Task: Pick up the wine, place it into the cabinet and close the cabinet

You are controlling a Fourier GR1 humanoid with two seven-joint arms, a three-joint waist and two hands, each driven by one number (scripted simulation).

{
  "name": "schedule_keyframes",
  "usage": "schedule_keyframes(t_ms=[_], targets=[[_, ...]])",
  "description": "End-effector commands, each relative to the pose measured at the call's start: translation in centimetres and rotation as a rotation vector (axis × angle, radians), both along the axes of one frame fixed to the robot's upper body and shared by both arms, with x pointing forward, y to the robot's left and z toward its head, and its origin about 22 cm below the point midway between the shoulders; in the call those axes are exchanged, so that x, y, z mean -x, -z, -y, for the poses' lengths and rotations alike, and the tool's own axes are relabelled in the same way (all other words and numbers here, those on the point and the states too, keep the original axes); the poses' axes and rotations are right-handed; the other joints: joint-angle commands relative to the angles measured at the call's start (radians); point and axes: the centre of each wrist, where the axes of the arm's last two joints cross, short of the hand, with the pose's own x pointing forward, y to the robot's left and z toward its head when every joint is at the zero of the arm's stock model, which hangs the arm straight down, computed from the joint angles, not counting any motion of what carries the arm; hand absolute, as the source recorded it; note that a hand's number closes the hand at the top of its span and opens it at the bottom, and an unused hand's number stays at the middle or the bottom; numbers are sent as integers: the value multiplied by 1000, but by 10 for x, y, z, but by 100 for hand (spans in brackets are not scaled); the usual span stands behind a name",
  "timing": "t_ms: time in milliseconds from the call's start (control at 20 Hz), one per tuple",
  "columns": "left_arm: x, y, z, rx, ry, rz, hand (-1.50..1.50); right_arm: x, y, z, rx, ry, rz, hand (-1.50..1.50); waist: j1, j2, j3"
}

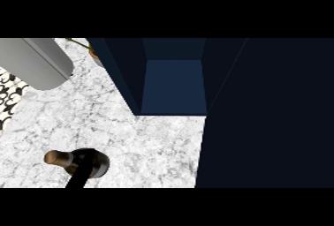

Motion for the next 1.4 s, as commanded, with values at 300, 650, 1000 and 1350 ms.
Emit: schedule_keyframes(t_ms=[300,650,1000,1350], targets=[[1,7,0,37,28,9,-150,19,5,9,-44,-32,12,-150,1,-3,-1],[-17,16,12,93,45,-5,-150,15,8,5,-48,-45,33,-150,2,-3,-2],[-36,18,-7,115,53,-18,-150,7,-8,-3,-54,-45,23,-150,4,-1,-5],[-39,11,1,146,46,20,-150,10,-6,-2,-48,-43,20,-150,6,-5,-6]])
